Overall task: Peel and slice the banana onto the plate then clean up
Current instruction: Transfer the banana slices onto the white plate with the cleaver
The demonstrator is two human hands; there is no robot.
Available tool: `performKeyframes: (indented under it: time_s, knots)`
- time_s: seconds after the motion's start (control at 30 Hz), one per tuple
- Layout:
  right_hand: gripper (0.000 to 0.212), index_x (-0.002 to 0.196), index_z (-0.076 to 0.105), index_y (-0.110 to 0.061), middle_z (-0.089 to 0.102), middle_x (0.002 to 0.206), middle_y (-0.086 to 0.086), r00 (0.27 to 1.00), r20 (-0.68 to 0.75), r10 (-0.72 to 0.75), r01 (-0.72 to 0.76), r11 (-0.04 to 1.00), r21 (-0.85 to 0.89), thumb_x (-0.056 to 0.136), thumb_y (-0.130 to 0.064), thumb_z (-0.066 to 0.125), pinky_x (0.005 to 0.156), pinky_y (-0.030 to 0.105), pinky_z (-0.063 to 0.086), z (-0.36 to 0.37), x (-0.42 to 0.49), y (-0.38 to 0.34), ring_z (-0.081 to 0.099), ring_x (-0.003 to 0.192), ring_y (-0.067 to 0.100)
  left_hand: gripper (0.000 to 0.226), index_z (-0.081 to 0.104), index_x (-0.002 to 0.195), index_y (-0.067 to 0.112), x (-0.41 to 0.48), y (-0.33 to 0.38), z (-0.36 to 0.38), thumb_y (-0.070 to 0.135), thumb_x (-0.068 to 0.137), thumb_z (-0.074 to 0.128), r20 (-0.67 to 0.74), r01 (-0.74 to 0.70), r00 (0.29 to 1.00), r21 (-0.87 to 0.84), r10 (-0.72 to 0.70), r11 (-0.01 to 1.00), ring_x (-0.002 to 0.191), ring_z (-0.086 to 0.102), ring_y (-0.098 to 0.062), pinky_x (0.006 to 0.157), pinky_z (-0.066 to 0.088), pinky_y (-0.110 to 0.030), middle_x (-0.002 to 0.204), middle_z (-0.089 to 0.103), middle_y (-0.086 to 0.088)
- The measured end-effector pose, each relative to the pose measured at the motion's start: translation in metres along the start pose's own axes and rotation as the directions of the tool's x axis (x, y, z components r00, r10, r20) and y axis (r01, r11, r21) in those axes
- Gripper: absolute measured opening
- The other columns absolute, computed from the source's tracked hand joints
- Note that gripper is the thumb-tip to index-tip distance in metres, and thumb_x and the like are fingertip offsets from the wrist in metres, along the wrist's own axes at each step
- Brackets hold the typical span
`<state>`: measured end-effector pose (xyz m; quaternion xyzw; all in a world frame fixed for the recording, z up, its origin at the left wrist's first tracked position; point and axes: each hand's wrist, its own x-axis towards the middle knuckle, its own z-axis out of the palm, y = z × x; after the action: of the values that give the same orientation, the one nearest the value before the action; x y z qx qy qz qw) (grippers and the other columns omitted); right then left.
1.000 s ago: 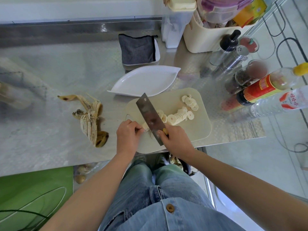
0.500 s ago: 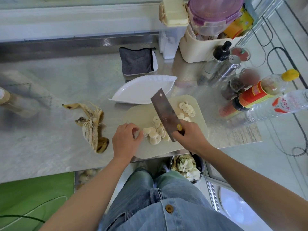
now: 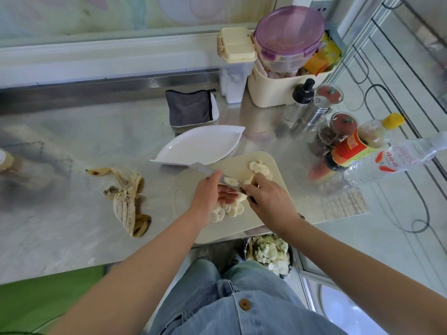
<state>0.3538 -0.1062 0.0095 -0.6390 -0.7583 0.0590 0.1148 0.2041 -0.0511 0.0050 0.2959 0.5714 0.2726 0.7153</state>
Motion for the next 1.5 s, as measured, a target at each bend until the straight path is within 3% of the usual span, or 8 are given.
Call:
performKeyframes:
  time_s: [0.1,0.23,0.37,0.47,0.7,0.87,1.3,1.5]
  knots:
    - [0.029,0.1,0.066,-0.007,0.052,0.083,0.012,0.995,0.096,-0.017,0.011,0.997,0.07,0.072,-0.005,0.073,0.048,0.037,0.047,0.006,-0.006,-0.004,0.053,0.059,0.03,0.034,0.064,0.085,-0.006,-0.001,-0.005,0.001,0.013,0.095,0.038,-0.061,0.009,0.998,-0.042,-0.011,0.999,0.067,0.067,-0.034,0.07,0.055,-0.042,0.076,0.07,-0.023]
    - [0.06,0.136,0.048,-0.024,0.047,0.115,0.005,0.966,0.254,-0.05,-0.039,0.942,0.332,0.083,-0.053,0.056,0.08,0.033,0.048,-0.001,-0.012,0.001,0.052,0.093,0.022,0.034,0.064,0.088,-0.006,-0.006,-0.001,-0.008,0.013,0.098,0.037,-0.083,-0.009,0.997,-0.069,0.003,0.998,0.062,0.068,-0.028,0.054,0.056,-0.033,0.072,0.068,-0.02]
    - [0.054,0.145,0.022,-0.05,0.011,0.154,0.003,0.928,0.303,-0.215,0.113,0.94,0.321,0.092,-0.061,0.028,0.108,0.034,0.017,-0.006,-0.006,0.0,0.02,0.133,0.022,0.033,0.062,0.09,-0.005,-0.009,0.001,-0.014,0.016,0.098,0.038,-0.078,-0.025,0.997,-0.066,0.019,0.998,0.064,0.067,-0.03,0.061,0.058,-0.039,0.074,0.067,-0.02]
    - [0.051,0.143,0.014,-0.056,-0.014,0.158,-0.004,0.901,0.352,-0.253,0.148,0.943,0.297,0.093,-0.059,0.024,0.109,0.039,0.008,-0.002,0.003,-0.003,0.0,0.141,0.021,0.031,0.061,0.086,-0.002,-0.014,0.003,-0.014,0.016,0.097,0.037,-0.09,-0.048,0.995,-0.089,0.04,0.995,0.062,0.068,-0.028,0.061,0.058,-0.04,0.071,0.066,-0.018]
    - [0.05,0.143,0.012,-0.057,-0.022,0.157,-0.01,0.883,0.398,-0.248,0.109,0.934,0.34,0.093,-0.063,0.015,0.113,0.047,0.003,0.006,0.046,-0.014,-0.009,0.145,0.021,0.035,0.064,0.083,0.005,-0.009,0.022,-0.029,0.016,0.096,0.034,-0.227,-0.087,0.972,-0.097,0.064,0.991,0.06,0.067,-0.024,0.052,0.054,-0.033,0.069,0.069,-0.012]
    - [0.044,0.142,0.014,-0.057,-0.023,0.156,-0.013,0.858,0.392,-0.333,0.145,0.888,0.437,0.1,-0.052,0.024,0.11,0.033,-0.007,0.012,0.08,-0.035,-0.016,0.144,0.01,0.032,0.063,0.084,0.005,0.006,0.044,-0.053,0.015,0.094,0.034,-0.268,-0.106,0.962,-0.172,0.057,0.98,0.067,0.068,-0.026,0.051,0.053,-0.031,0.075,0.07,-0.013]
    - [0.055,0.149,0.019,-0.039,-0.019,0.158,-0.008,0.839,0.54,-0.065,-0.122,0.945,0.303,0.097,-0.056,0.015,0.115,0.047,-0.006,0.058,0.164,-0.048,-0.017,0.145,0.015,0.035,0.056,0.097,-0.004,0.049,0.078,-0.114,0.022,0.098,0.033,-0.319,0.029,0.947,-0.021,-0.034,0.999,0.04,0.058,-0.027,0.038,0.047,-0.025,0.069,0.061,-0.025]
    - [0.046,0.14,0.012,-0.06,-0.02,0.157,-0.015,0.858,0.434,-0.274,0.059,0.892,0.447,0.095,-0.056,0.011,0.109,0.036,-0.009,0.055,0.167,-0.066,-0.017,0.142,0.005,0.042,0.056,0.084,-0.005,0.055,0.079,-0.12,0.02,0.092,0.023,-0.266,0.001,0.964,0.067,0.017,0.998,0.044,0.056,-0.03,0.041,0.045,-0.027,0.061,0.058,-0.026]
